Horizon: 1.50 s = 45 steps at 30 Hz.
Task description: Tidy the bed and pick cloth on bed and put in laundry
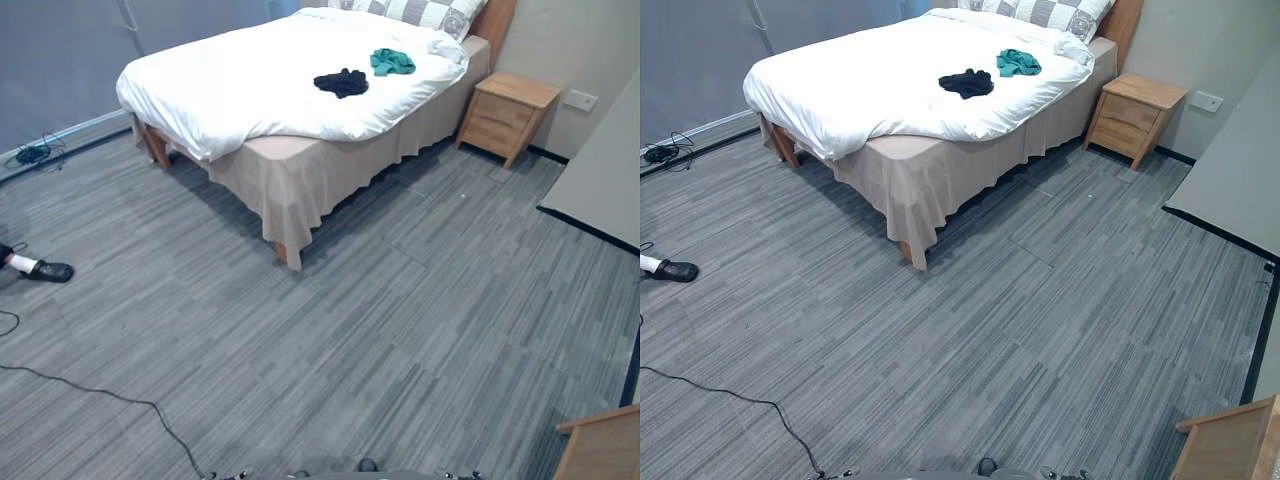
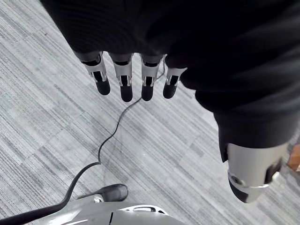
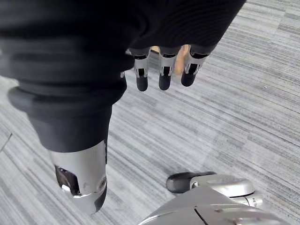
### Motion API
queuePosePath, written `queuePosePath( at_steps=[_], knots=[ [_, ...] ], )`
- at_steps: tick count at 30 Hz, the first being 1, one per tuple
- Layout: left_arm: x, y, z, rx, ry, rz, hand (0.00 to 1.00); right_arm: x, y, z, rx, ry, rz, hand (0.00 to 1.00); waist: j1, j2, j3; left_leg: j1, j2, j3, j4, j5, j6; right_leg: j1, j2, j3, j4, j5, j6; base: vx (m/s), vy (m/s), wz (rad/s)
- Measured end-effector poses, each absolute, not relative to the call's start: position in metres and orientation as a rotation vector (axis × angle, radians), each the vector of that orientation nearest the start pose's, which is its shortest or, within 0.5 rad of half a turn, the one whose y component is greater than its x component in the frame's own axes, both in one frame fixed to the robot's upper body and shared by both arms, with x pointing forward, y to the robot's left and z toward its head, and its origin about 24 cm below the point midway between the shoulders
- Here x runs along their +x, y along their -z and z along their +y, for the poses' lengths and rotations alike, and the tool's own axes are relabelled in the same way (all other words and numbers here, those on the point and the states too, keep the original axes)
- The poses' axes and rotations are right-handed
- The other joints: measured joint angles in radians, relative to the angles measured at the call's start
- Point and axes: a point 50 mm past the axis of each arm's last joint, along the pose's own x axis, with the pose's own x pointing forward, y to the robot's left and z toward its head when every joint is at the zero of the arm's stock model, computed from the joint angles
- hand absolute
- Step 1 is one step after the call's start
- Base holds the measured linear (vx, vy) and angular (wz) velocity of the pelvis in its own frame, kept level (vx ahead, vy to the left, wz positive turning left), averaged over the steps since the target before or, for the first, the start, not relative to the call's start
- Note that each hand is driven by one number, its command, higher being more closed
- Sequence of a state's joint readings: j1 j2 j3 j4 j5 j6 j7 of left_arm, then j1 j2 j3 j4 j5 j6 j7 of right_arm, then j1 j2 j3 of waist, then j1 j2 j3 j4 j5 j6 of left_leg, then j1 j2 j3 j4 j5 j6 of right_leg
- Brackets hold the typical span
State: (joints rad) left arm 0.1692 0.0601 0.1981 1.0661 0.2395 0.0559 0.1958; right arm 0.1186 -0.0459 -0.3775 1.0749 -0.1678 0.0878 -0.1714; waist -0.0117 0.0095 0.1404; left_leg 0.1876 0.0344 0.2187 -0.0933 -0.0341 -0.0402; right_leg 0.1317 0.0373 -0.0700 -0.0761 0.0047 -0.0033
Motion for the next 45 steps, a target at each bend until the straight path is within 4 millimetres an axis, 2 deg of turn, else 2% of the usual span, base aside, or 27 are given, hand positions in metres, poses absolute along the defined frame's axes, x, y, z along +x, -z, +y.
queuePosePath(
  at_steps=[11, 13, 14, 15, 16, 18, 19, 21, 22, 23, 25, 26, 27, 28, 29, 30, 31, 32, 34, 35, 36, 38, 40, 42, 43, 44, 45],
  knots=[
    [0.055, 0.167, 0.21, 0.288, -0.27, 1.264, 0.0, 0.056, 0.167, -0.22, -0.077, 0.462, 1.279, 0.0, 0.001, 0.004, -0.002, -0.022, 0.004, 0.025, 0.0, 0.004, 0.006, -0.035, 0.007, 0.02, 0.007, -0.002, -0.006, 0.05, -0.018, -0.07],
    [0.057, 0.167, 0.21, 0.289, -0.268, 1.258, 0.0, 0.065, 0.165, -0.22, -0.077, 0.459, 1.258, 0.0, 0.0, 0.005, 0.002, -0.027, 0.012, 0.039, 0.002, -0.014, 0.004, -0.12, 0.011, 0.037, 0.163, -0.078, -0.002, 0.01, -0.01, -0.33],
    [0.062, 0.166, 0.212, 0.295, -0.268, 1.247, 0.0, 0.068, 0.165, -0.218, -0.072, 0.455, 1.249, 0.0, -0.001, -0.004, 0.018, -0.02, 0.01, 0.051, 0.009, -0.034, 0.007, -0.188, 0.001, 0.036, 0.319, -0.146, 0.048, -0.02, -0.026, -0.29],
    [0.069, 0.165, 0.213, 0.303, -0.263, 1.23, 0.0, 0.07, 0.164, -0.219, -0.067, 0.459, 1.238, 0.0, -0.001, -0.011, 0.037, -0.016, 0.009, 0.054, 0.014, -0.062, 0.014, -0.273, -0.01, 0.024, 0.515, -0.18, 0.105, -0.06, -0.034, -0.22],
    [0.071, 0.164, 0.216, 0.313, -0.261, 1.227, 0.0, 0.071, 0.164, -0.22, -0.066, 0.463, 1.233, 0.0, -0.003, -0.014, 0.043, -0.013, 0.006, 0.053, 0.025, -0.07, 0.013, -0.324, -0.025, 0.011, 0.624, -0.18, 0.125, -0.04, -0.055, 0.07],
    [0.073, 0.163, 0.22, 0.331, -0.244, 1.227, 0.0, 0.067, 0.165, -0.215, -0.038, 0.476, 1.242, 0.0, -0.035, -0.028, 0.056, 0.013, 0.013, 0.026, 0.061, -0.102, 0.016, -0.452, -0.116, -0.076, 0.892, -0.209, 0.092, 0.11, -0.059, 0.46],
    [0.073, 0.164, 0.219, 0.328, -0.241, 1.227, 0.0, 0.064, 0.166, -0.215, -0.034, 0.484, 1.248, 0.0, -0.035, -0.026, 0.058, 0.022, 0.017, 0.025, 0.06, -0.105, 0.015, -0.47, -0.141, -0.097, 0.898, -0.221, 0.084, 0.23, -0.056, 0.27],
    [0.074, 0.164, 0.218, 0.323, -0.235, 1.232, 0.0, 0.064, 0.165, -0.217, -0.029, 0.493, 1.248, 0.0, -0.037, -0.016, 0.063, 0.04, 0.043, 0.024, 0.062, -0.127, -0.003, -0.489, -0.179, -0.137, 0.745, -0.217, 0.073, 0.21, -0.075, 0.03],
    [0.075, 0.164, 0.216, 0.319, -0.233, 1.229, 0.0, 0.065, 0.165, -0.218, -0.031, 0.496, 1.245, 0.0, -0.045, -0.008, 0.067, 0.057, 0.071, 0.023, 0.061, -0.141, -0.021, -0.482, -0.174, -0.148, 0.545, -0.157, 0.062, 0.43, -0.203, -0.04],
    [0.078, 0.164, 0.215, 0.316, -0.232, 1.224, 0.0, 0.067, 0.165, -0.219, -0.031, 0.498, 1.241, 0.0, -0.055, -0.002, 0.072, 0.067, 0.098, 0.023, 0.058, -0.158, -0.046, -0.48, -0.154, -0.147, 0.306, -0.05, 0.067, 0.49, -0.228, -0.05],
    [0.086, 0.162, 0.219, 0.322, -0.239, 1.21, 0.0, 0.067, 0.165, -0.217, -0.021, 0.497, 1.242, 0.0, -0.073, -0.016, 0.085, 0.097, 0.114, 0.025, 0.059, -0.188, -0.091, -0.505, -0.164, -0.139, 0.107, 0.043, 0.106, 0.61, -0.297, 0.03],
    [0.09, 0.161, 0.221, 0.327, -0.24, 1.203, 0.0, 0.063, 0.166, -0.214, -0.011, 0.498, 1.258, 0.0, -0.09, -0.026, 0.096, 0.135, 0.123, 0.032, 0.06, -0.216, -0.113, -0.512, -0.18, -0.121, 0.103, 0.038, 0.111, 0.58, -0.324, 0.13],
    [0.09, 0.162, 0.219, 0.319, -0.242, 1.202, 0.0, 0.061, 0.167, -0.215, -0.007, 0.505, 1.26, 0.0, -0.092, -0.023, 0.099, 0.152, 0.13, 0.033, 0.058, -0.225, -0.113, -0.514, -0.176, -0.121, 0.118, 0.092, 0.103, 0.75, -0.404, -0.12],
    [0.1, 0.162, 0.204, 0.253, -0.246, 1.179, 0.0, 0.056, 0.166, -0.223, 0.02, 0.567, 1.259, 0.0, -0.087, 0.044, 0.114, 0.2, 0.189, 0.068, 0.075, -0.194, -0.116, -0.55, -0.131, -0.148, 0.265, 0.151, 0.088, 0.53, -0.27, -0.3],
    [0.102, 0.162, 0.201, 0.235, -0.253, 1.164, 0.0, 0.057, 0.165, -0.224, 0.03, 0.581, 1.25, 0.0, -0.086, 0.051, 0.116, 0.2, 0.202, 0.071, 0.111, -0.162, -0.122, -0.555, -0.116, -0.153, 0.305, 0.149, 0.067, 0.64, -0.403, -0.43],
    [0.104, 0.161, 0.199, 0.225, -0.259, 1.15, 0.0, 0.057, 0.164, -0.229, 0.037, 0.605, 1.241, 0.0, -0.087, 0.052, 0.117, 0.176, 0.228, 0.068, 0.21, -0.13, -0.112, -0.544, -0.1, -0.156, 0.326, 0.141, 0.022, 0.48, -0.444, -0.26],
    [0.107, 0.16, 0.198, 0.21, -0.268, 1.138, 0.0, 0.055, 0.165, -0.227, 0.059, 0.618, 1.247, 0.0, -0.089, 0.064, 0.12, 0.088, 0.288, 0.04, 0.441, -0.067, -0.099, -0.497, -0.07, -0.174, 0.326, 0.097, -0.028, 0.75, -0.61, -0.25],
    [0.11, 0.158, 0.198, 0.192, -0.288, 1.117, 0.0, 0.054, 0.165, -0.227, 0.055, 0.617, 1.25, 0.0, -0.085, 0.067, 0.121, -0.036, 0.352, -0.005, 0.722, 0.059, -0.046, -0.435, -0.037, -0.175, 0.297, 0.06, -0.061, 0.63, -0.464, -0.21],
    [0.119, 0.153, 0.199, 0.177, -0.306, 1.069, 0.0, 0.059, 0.163, -0.229, 0.028, 0.596, 1.237, 0.0, -0.073, 0.064, 0.136, -0.164, 0.402, -0.043, 1.037, 0.069, -0.042, -0.35, 0.005, -0.161, 0.262, 0.033, -0.074, 0.67, -0.352, -0.41],
    [0.129, 0.147, 0.201, 0.166, -0.325, 1.014, 0.0, 0.069, 0.161, -0.228, -0.007, 0.558, 1.213, 0.0, -0.05, 0.051, 0.154, -0.263, 0.419, -0.034, 1.243, 0.024, -0.05, -0.237, 0.033, -0.135, 0.219, 0.01, -0.092, 0.57, -0.276, -0.54],
    [0.131, 0.146, 0.202, 0.16, -0.331, 0.999, 0.0, 0.074, 0.161, -0.226, -0.014, 0.542, 1.204, 0.0, -0.047, 0.042, 0.158, -0.293, 0.417, -0.021, 1.273, 0.003, -0.047, -0.2, 0.036, -0.127, 0.205, -0.003, -0.093, 0.65, -0.261, -0.49],
    [0.139, 0.142, 0.199, 0.134, -0.335, 0.957, 0.0, 0.086, 0.159, -0.225, -0.037, 0.508, 1.175, 0.0, -0.026, 0.027, 0.163, -0.386, 0.391, 0.022, 1.239, -0.05, -0.052, -0.106, 0.034, -0.105, 0.159, -0.037, -0.091, 0.49, -0.14, -0.15],
    [0.144, 0.139, 0.199, 0.113, -0.348, 0.931, 0.0, 0.105, 0.155, -0.226, -0.085, 0.456, 1.142, 0.0, -0.015, 0.025, 0.165, -0.458, 0.311, 0.092, 0.993, -0.106, -0.074, -0.041, 0.013, -0.092, 0.134, -0.073, -0.083, 0.52, -0.059, -0.13],
    [0.145, 0.139, 0.196, 0.105, -0.345, 0.926, 0.0, 0.119, 0.151, -0.227, -0.093, 0.446, 1.112, 0.0, 0.012, 0.025, 0.163, -0.421, 0.213, 0.299, 0.549, -0.081, -0.068, 0.025, -0.015, -0.102, 0.101, -0.098, -0.055, 0.57, 0.025, -0.26],
    [0.144, 0.139, 0.195, 0.104, -0.342, 0.931, 0.0, 0.12, 0.151, -0.228, -0.096, 0.445, 1.107, 0.0, 0.021, 0.03, 0.16, -0.406, 0.203, 0.383, 0.466, -0.046, -0.039, 0.044, -0.018, -0.11, 0.088, -0.112, -0.048, 0.52, 0.05, -0.08],
    [0.14, 0.142, 0.194, 0.1, -0.341, 0.949, 0.0, 0.119, 0.15, -0.229, -0.104, 0.448, 1.105, 0.0, 0.025, 0.045, 0.151, -0.386, 0.189, 0.547, 0.38, 0.018, 0.047, 0.092, -0.008, -0.126, 0.076, -0.144, -0.033, 0.73, 0.148, 0.36],
    [0.133, 0.145, 0.193, 0.099, -0.339, 0.979, 0.0, 0.115, 0.151, -0.23, -0.105, 0.454, 1.112, 0.0, 0.024, 0.06, 0.138, -0.356, 0.159, 0.623, 0.328, 0.039, 0.213, 0.15, 0.01, -0.155, 0.081, -0.184, -0.005, 0.66, 0.167, 0.64]
  ],
)
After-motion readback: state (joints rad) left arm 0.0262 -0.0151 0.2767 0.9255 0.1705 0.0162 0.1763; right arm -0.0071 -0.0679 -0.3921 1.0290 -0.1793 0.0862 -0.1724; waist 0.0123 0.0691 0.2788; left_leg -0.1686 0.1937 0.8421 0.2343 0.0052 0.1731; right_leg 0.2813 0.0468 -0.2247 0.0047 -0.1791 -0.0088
